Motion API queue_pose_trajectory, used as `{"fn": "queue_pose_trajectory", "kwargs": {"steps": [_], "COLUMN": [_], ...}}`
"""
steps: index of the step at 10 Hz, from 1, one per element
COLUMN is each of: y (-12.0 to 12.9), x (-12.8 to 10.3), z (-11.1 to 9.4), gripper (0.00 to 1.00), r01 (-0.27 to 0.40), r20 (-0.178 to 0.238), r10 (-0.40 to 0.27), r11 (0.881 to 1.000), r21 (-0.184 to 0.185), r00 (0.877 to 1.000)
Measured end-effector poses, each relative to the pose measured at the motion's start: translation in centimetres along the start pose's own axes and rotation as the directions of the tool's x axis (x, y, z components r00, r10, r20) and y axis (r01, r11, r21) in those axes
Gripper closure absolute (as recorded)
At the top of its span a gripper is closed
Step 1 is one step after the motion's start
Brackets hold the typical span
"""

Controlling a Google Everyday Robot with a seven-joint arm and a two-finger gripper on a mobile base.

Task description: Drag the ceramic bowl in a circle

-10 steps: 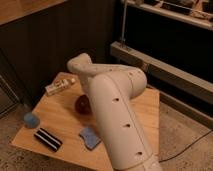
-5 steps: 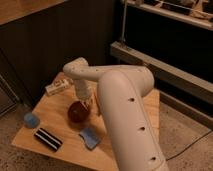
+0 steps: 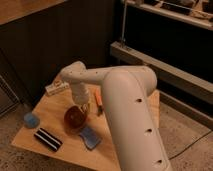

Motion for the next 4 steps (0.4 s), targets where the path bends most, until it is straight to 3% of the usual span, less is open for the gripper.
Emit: {"fn": "queue_pose_trajectory", "kwargs": {"steps": [4], "y": [4.0], "x": [-1.5], "z": [0.3], "gripper": [1.00], "r01": [0.083], "r20": [0.009], "r10": [-0.083], "r11": [0.996], "r21": [-0.016], "r00": [0.997]}}
